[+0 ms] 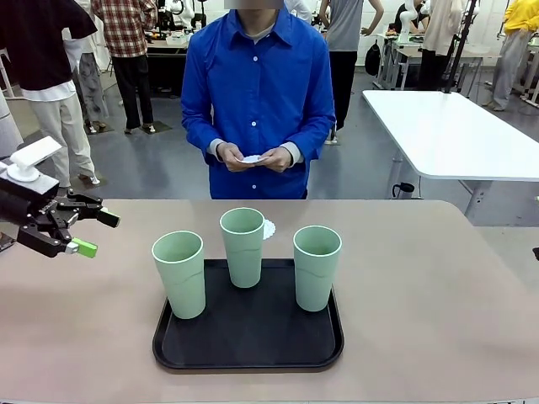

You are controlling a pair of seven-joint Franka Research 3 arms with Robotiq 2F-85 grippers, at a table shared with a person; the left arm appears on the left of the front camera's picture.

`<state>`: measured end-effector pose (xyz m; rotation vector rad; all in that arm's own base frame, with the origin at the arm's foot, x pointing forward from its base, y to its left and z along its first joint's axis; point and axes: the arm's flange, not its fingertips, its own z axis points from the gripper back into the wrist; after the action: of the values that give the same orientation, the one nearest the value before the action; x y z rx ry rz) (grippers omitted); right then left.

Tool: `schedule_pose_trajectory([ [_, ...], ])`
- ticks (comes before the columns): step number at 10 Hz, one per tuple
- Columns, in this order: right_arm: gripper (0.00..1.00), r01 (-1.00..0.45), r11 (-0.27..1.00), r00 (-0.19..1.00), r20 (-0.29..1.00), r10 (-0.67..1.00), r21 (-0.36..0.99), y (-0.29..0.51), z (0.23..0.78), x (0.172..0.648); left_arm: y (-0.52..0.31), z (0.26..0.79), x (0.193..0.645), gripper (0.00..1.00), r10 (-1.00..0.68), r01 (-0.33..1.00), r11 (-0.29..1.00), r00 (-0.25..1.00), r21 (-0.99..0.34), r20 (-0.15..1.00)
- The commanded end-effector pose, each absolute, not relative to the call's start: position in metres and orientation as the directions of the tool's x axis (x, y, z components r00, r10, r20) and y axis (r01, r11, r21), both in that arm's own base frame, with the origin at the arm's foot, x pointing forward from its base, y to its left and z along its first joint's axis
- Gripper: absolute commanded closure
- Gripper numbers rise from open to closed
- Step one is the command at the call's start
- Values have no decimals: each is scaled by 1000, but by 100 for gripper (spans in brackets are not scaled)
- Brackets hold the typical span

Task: Place coasters on the table and set cups on them.
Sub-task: Pick up one Reusable plastic cup and place it on a coaster set by the human.

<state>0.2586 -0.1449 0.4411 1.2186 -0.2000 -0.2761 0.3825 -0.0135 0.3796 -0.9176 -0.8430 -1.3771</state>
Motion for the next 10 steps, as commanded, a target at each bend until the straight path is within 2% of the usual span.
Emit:
schedule_pose_trajectory([
  [1, 0, 94, 303, 949, 7, -316, 948, -145, 442, 260, -22, 340, 386, 0, -368, 999, 0, 32, -35, 929],
  [5, 0, 94, 303, 949, 7, -316, 948, -145, 442, 260, -48, 301, 383, 0, -327, 999, 34, -6, 18, 945],
  [8, 0, 94, 303, 949, 7, -316, 948, -145, 442, 260, -59, 296, 389, 0, -341, 1000, -11, 10, -15, 940],
  [10, 0, 94, 303, 949, 7, -316, 948, -145, 442, 260, -55, 302, 386, 0, -333, 999, 9, 41, -40, 942],
])
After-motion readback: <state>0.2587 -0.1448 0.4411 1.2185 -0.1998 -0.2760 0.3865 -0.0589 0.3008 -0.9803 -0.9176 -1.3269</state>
